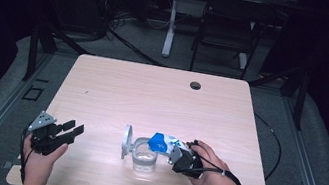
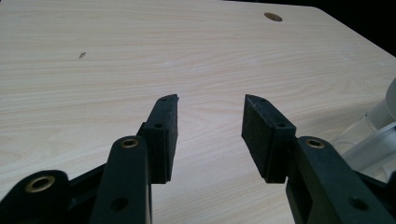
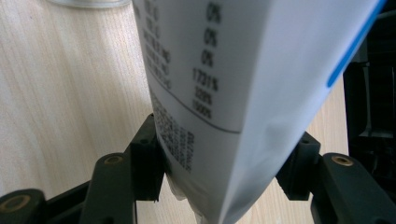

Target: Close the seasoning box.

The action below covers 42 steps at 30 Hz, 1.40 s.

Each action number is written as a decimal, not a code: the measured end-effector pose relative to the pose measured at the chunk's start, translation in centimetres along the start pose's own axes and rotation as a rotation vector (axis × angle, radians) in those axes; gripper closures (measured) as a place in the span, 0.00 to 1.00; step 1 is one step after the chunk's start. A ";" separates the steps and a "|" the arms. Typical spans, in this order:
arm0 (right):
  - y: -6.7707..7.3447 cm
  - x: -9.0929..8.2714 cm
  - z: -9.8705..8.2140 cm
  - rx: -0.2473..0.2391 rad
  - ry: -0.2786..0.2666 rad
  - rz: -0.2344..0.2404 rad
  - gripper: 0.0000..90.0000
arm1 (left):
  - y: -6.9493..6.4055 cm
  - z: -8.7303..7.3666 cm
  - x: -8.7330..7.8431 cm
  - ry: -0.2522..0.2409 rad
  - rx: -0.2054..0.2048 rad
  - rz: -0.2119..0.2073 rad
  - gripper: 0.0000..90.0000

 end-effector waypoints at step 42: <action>-0.5 0.0 0.2 -0.113 0.078 -0.036 0.49 | 0.2 -0.4 0.4 0.018 0.013 0.022 0.57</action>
Point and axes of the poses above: each handheld gripper's, and its own axes: x roughly forward along the jaws, z roughly out of its top, y roughly to its left, the point moved 9 cm from there along x, roughly forward along the jaws, and after that the axes turned 8 degrees about z, right-handed, at the moved point
